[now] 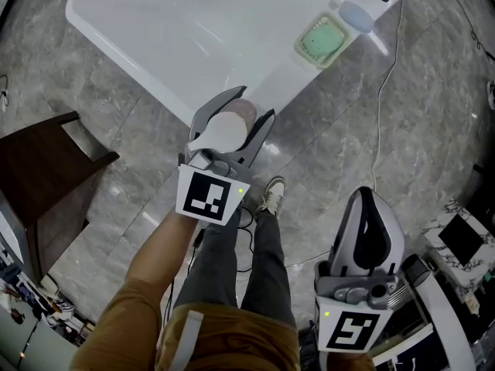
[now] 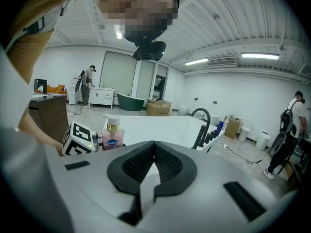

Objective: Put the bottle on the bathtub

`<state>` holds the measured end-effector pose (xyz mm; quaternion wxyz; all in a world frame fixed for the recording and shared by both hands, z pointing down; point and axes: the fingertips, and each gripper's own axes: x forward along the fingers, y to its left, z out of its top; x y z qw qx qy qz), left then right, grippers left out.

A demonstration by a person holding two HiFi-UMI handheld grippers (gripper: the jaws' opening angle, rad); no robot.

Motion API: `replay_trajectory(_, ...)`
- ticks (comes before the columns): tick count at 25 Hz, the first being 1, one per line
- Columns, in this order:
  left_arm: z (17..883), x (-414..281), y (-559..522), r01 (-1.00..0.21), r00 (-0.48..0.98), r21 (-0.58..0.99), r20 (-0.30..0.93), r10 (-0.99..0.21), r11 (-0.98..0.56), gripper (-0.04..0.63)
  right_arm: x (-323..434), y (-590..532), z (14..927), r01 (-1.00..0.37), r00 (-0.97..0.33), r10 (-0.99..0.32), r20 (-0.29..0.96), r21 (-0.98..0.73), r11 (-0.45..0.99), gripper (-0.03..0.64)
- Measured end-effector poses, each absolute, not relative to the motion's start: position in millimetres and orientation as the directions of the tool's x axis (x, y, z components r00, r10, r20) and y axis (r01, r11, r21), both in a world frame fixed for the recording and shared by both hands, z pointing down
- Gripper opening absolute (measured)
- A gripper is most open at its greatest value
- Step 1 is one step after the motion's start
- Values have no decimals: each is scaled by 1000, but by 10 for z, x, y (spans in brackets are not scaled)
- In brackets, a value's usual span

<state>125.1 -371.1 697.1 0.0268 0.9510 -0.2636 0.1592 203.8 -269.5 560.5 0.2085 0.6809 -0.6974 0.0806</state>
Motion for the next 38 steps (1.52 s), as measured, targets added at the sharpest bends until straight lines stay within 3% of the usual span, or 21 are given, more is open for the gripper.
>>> replay_trajectory(38,7147,1450,-3686,-517,805,-95,284,-521,-851,239,2193,-2619,5732,-985,54,-912,406,173,18,3)
